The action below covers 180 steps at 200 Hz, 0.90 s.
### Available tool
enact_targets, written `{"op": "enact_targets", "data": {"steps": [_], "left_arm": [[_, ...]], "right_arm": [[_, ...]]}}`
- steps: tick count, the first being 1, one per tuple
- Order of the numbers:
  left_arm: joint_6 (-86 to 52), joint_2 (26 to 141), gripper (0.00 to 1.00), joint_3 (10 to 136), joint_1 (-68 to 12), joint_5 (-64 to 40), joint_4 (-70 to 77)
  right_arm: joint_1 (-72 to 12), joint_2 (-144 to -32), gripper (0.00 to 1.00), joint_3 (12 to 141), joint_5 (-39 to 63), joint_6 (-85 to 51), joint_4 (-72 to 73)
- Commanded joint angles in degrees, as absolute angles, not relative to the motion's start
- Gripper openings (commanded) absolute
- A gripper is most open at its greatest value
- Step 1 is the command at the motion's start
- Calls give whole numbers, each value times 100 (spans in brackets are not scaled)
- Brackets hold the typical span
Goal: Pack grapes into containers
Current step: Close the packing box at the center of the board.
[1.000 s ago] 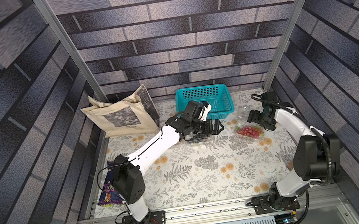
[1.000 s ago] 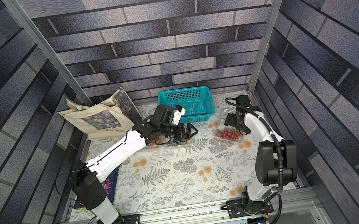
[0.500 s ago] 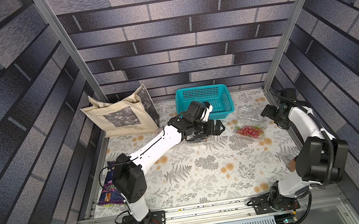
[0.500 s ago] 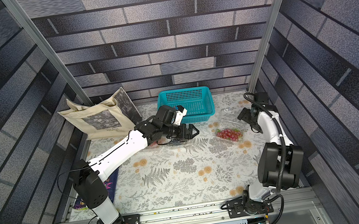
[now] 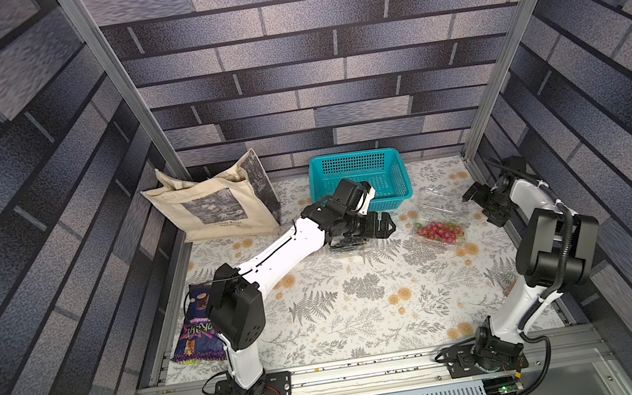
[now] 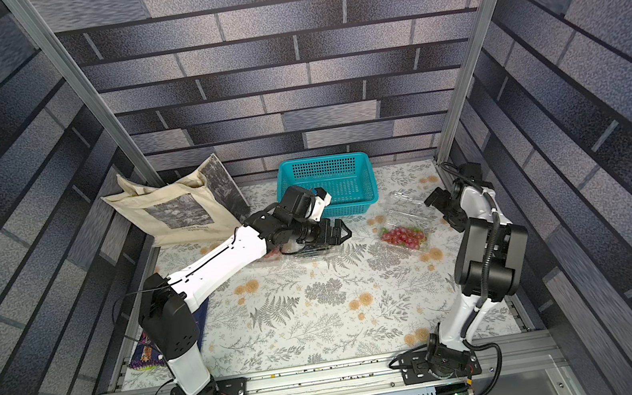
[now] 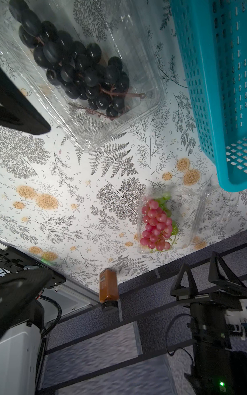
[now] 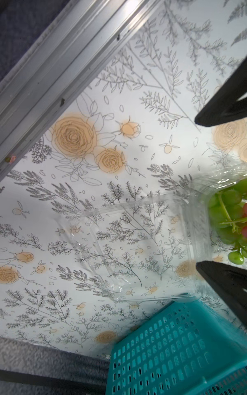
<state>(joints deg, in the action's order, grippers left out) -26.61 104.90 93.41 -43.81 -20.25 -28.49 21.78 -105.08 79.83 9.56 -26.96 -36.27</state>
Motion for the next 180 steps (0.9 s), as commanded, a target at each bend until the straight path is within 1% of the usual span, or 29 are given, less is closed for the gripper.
{"op": "enact_targets", "data": {"steps": [1,34,57,70,123,180], "left_arm": [[-2542,10607,100,9606,-4252,-2108,-2979],[-2540,10794,100,9766,-4134,-2190,-3012],[-2522,10943,100,9925,-4121,-2230,-3049],[-2522,11026,100,10004,-4117,-2250,-3074],[-2526,11223,100,10168,-4118,-2287,-3111],[-2522,11311,100,10311,-4121,-2302,-3179]], "right_arm": [[2215,-10826,100,8242,1138,-2653,-3515],[2215,-11195,100,8374,1312,-2705,-3406],[2215,-11351,100,8328,1818,-2773,-3111],[2212,-11423,100,8316,1939,-2792,-2991],[2181,-11514,100,8132,2462,-2992,-2343],[2096,-11300,100,7872,2645,-3008,-1907]]}}
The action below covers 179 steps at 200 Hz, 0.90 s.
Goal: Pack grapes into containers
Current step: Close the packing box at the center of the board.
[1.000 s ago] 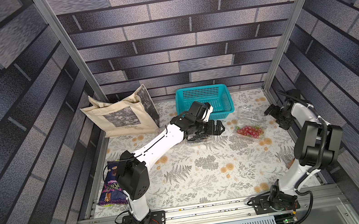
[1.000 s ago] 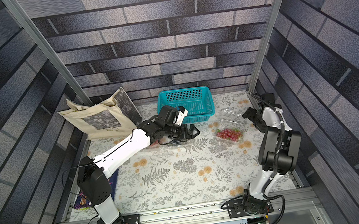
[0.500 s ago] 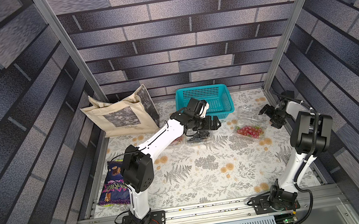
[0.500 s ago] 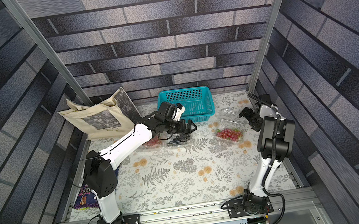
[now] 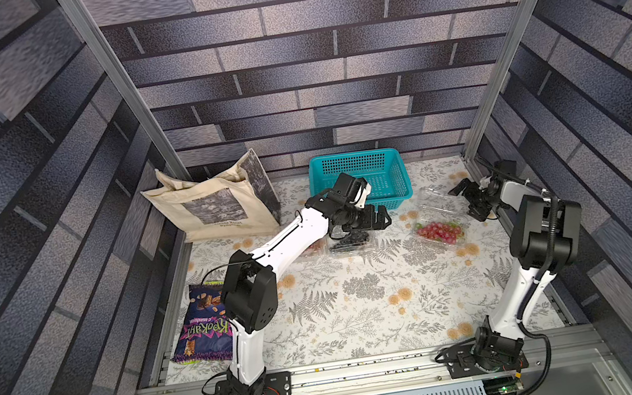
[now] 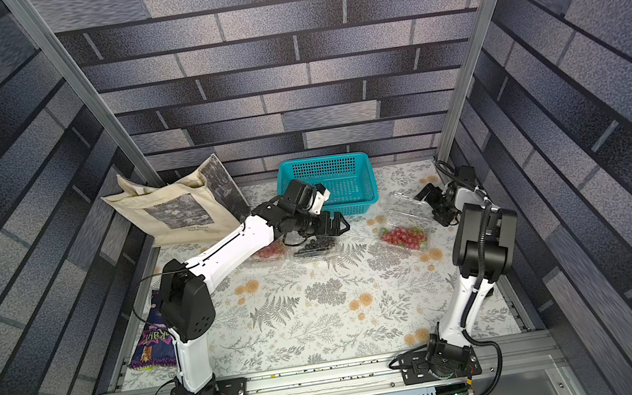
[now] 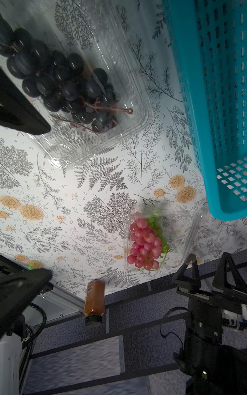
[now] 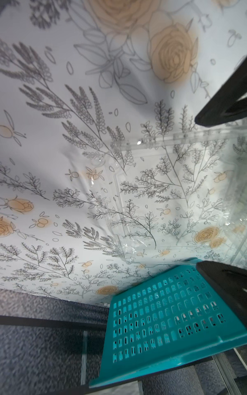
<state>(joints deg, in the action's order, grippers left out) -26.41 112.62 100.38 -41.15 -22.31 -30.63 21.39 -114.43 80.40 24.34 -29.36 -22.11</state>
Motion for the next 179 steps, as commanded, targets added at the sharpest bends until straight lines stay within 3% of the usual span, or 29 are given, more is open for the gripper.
{"op": "enact_targets", "data": {"steps": [1,179], "left_arm": [[-2522,11316,100,10315,-4121,-2298,-3180],[-2496,11320,100,10301,-4087,-2272,-3222]], "right_arm": [[2094,-11293,100,7865,2649,-3011,-1903],[1996,-10796,100,7240,3471,-3410,-565]]}}
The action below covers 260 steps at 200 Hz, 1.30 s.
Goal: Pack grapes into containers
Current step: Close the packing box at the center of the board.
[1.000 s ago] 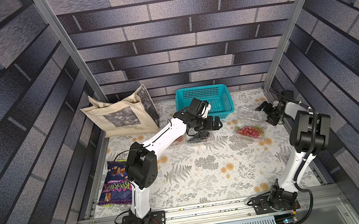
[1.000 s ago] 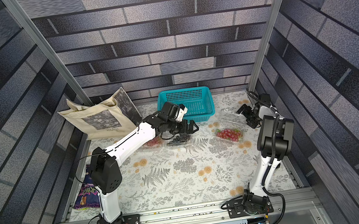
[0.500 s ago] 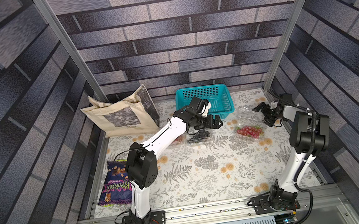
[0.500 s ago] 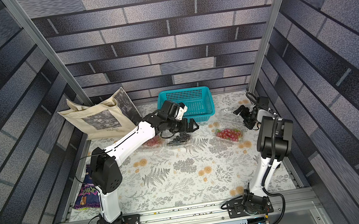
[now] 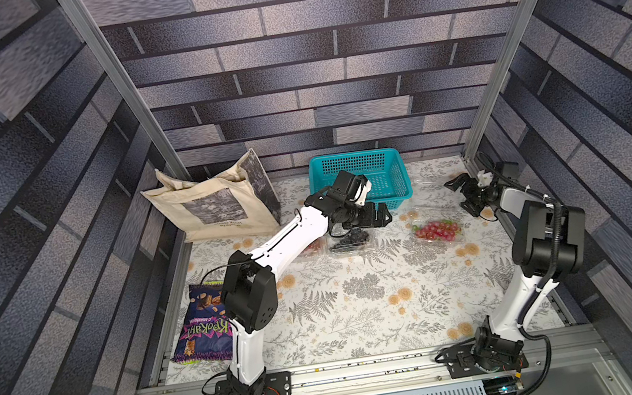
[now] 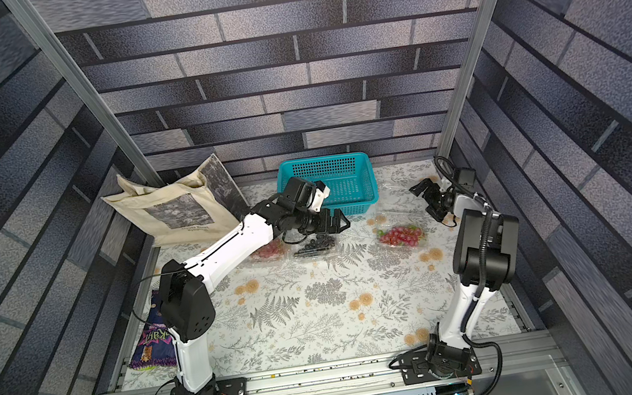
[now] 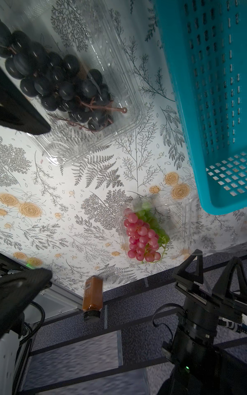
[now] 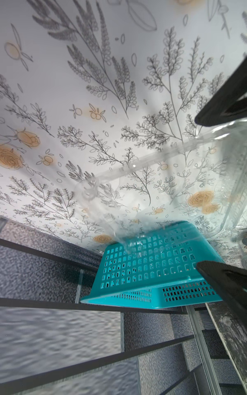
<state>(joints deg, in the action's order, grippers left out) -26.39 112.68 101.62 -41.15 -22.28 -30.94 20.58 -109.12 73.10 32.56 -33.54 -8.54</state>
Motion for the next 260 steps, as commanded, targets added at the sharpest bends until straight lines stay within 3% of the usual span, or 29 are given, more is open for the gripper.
{"op": "enact_targets", "data": {"steps": [1,47,94,123,193,260], "left_arm": [[-2496,11320,100,10301,-4087,-2270,-3224],[-2436,11458,100,10591,-4027,-2268,-3367],[-2365,11667,100,11028,-3995,-2309,-3611],[-2364,11740,100,11117,-3995,-2313,-3611],[-2364,11881,100,11158,-3956,-2369,-3616],[-2355,11975,100,11206,-3841,-2435,-3630]], "right_arm": [[1991,-10795,100,7241,3471,-3405,-568],[1960,-10860,98,7317,3263,-3199,-782],[1959,-10967,95,7544,1981,-2806,-1768],[1951,-11162,91,7702,1729,-2640,-2067],[1632,-11855,73,8652,973,-2130,-2762],[1407,-12417,49,9353,569,-1846,-3186]]}}
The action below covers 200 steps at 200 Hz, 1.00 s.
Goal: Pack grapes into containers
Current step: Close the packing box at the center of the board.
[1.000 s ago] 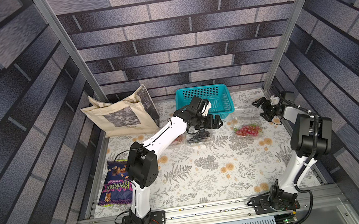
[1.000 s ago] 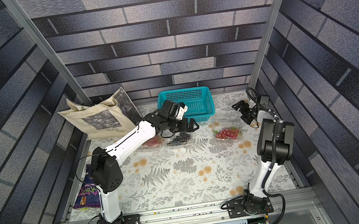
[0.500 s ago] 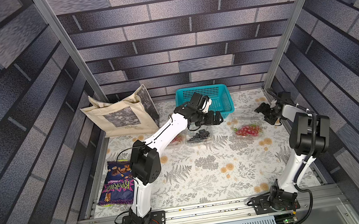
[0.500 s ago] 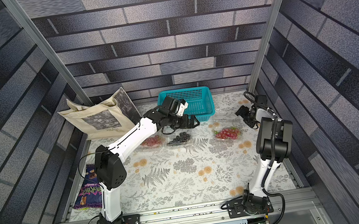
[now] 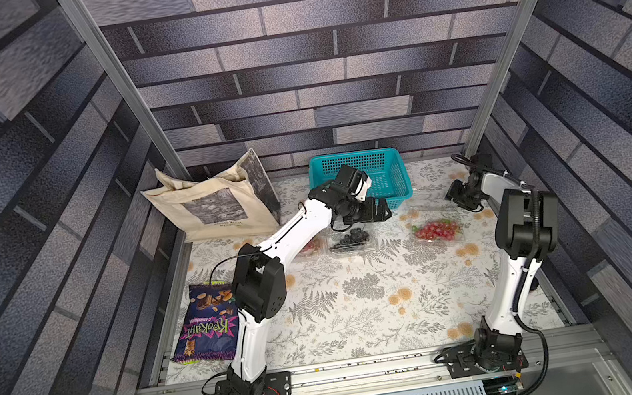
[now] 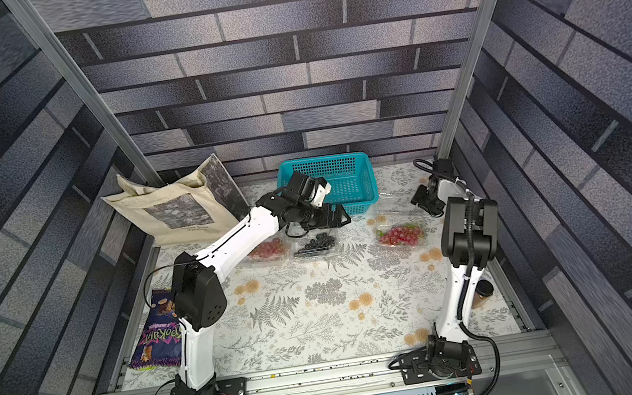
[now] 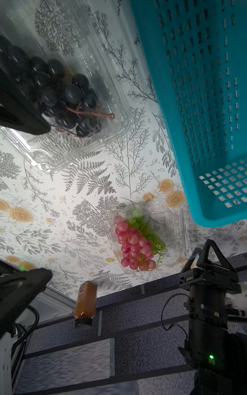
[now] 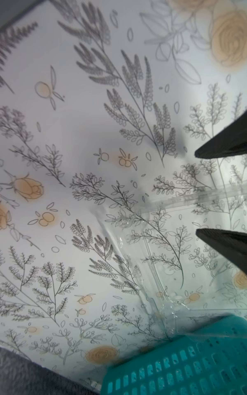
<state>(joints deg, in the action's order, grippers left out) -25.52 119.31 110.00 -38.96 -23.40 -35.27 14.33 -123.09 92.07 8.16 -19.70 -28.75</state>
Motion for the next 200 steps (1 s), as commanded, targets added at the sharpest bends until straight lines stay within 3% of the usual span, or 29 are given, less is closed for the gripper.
{"op": "enact_targets", "data": {"steps": [1,101,200], "left_arm": [[-2355,11973,100,11206,-3841,-2435,-3630],[-2373,12049,100,11236,-3826,-2466,-3658],[-2410,12086,100,11397,-3880,-2531,-3715]], "right_arm": [[1406,-12422,49,9352,570,-1846,-3184],[1372,-12442,9,9457,346,-1845,-3057],[1373,-10829,7,8012,-44,-1922,-2709]]}}
